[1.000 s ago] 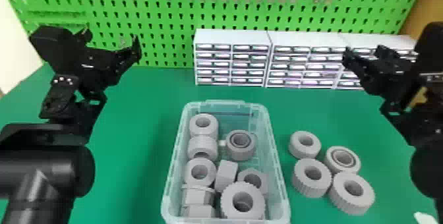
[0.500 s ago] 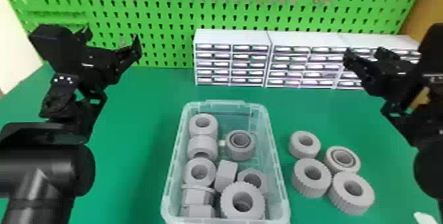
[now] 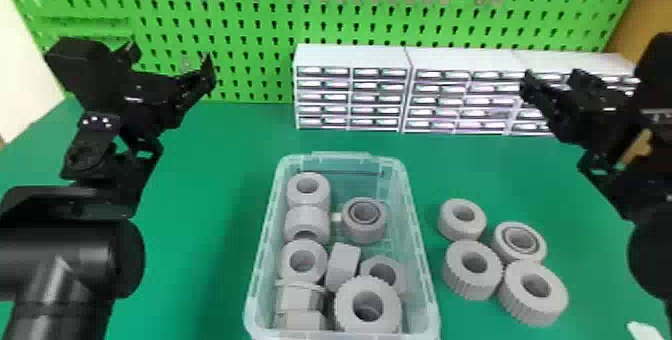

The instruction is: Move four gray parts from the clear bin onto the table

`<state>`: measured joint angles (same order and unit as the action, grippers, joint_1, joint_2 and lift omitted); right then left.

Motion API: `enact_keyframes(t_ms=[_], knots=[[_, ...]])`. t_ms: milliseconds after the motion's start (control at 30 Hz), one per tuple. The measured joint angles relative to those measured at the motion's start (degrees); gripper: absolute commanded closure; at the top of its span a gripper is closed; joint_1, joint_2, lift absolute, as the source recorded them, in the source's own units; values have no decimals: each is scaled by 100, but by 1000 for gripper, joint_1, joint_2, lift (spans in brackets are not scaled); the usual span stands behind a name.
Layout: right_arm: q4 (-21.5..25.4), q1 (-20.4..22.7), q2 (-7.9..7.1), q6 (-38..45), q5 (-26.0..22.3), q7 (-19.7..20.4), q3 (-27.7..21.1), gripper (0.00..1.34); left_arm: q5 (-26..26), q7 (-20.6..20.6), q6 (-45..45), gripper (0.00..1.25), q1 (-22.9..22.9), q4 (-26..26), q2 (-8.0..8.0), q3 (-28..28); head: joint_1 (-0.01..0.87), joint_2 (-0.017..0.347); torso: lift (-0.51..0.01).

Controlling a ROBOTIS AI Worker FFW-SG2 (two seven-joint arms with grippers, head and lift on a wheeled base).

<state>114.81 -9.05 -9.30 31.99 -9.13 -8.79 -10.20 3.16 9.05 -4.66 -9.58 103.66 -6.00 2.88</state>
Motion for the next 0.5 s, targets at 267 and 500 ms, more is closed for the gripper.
enact_keyframes(t_ms=[267, 500], knots=[[4, 56, 22, 0, -27, 0, -17, 509, 0, 0, 0, 130, -31, 0, -7, -6, 678, 34, -50], [4, 54, 13, 0, -36, 0, -30, 507, 0, 0, 0, 130, -10, 0, -7, -8, 678, 34, -50]])
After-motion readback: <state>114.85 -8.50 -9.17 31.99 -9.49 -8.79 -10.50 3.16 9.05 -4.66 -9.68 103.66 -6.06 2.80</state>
